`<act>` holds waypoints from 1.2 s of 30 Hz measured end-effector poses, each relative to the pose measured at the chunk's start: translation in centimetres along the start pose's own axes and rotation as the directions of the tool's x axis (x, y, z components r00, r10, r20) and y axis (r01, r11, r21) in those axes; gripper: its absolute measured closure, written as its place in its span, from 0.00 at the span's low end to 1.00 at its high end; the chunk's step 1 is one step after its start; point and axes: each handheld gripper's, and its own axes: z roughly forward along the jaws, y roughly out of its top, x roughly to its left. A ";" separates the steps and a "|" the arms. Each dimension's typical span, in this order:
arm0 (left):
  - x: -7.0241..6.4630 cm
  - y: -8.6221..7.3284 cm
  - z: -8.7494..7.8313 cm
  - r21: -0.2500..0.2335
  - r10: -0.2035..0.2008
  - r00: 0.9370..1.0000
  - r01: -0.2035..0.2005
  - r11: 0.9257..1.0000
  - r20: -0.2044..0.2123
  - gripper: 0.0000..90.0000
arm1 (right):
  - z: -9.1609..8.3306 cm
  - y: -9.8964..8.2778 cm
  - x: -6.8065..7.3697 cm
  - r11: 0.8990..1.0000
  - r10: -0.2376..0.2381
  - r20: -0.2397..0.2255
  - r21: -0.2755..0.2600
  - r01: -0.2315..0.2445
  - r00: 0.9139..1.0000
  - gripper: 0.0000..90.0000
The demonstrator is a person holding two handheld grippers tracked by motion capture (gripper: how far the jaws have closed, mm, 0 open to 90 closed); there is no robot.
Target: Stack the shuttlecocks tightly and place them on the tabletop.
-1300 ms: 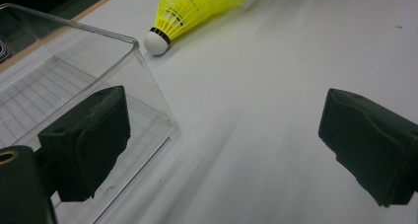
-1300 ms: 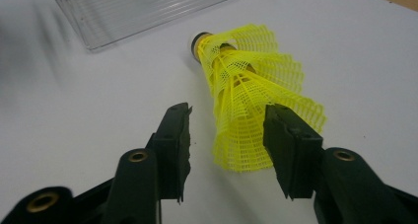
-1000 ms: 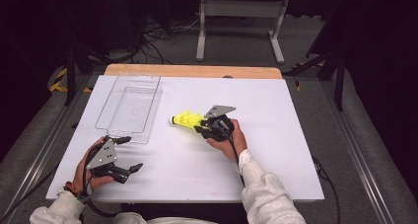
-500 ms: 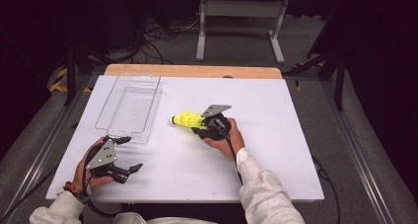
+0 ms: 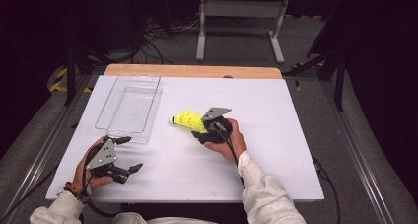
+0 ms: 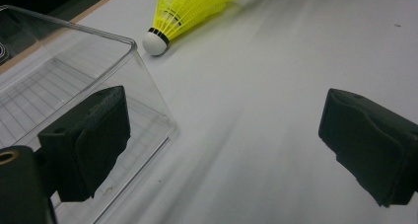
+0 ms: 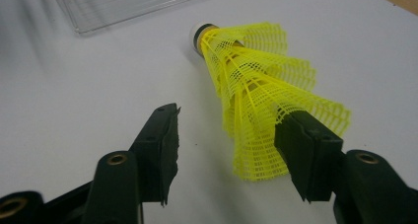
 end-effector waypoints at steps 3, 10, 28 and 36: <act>0.0 0.0 0.0 0.000 0.003 1.000 -0.003 1.000 -0.001 0.07 | -0.3 -0.2 -0.1 1.000 0.013 0.015 -0.005 -0.013 1.000 0.42; 0.0 0.0 -0.1 -0.001 0.003 1.000 -0.003 1.000 -0.005 0.07 | -1.1 -0.6 -0.4 0.999 0.027 0.021 -0.026 -0.026 0.999 0.38; 0.0 -0.2 -0.2 -0.005 -0.020 1.000 0.020 1.000 -0.009 0.07 | -2.9 -1.8 -0.5 0.996 -0.010 0.032 -0.091 0.013 0.999 0.25; 0.0 -0.4 -0.2 0.009 -0.018 1.000 0.018 1.000 -0.016 0.07 | -3.9 -2.6 -0.6 0.990 -0.018 0.036 -0.140 0.022 0.999 0.24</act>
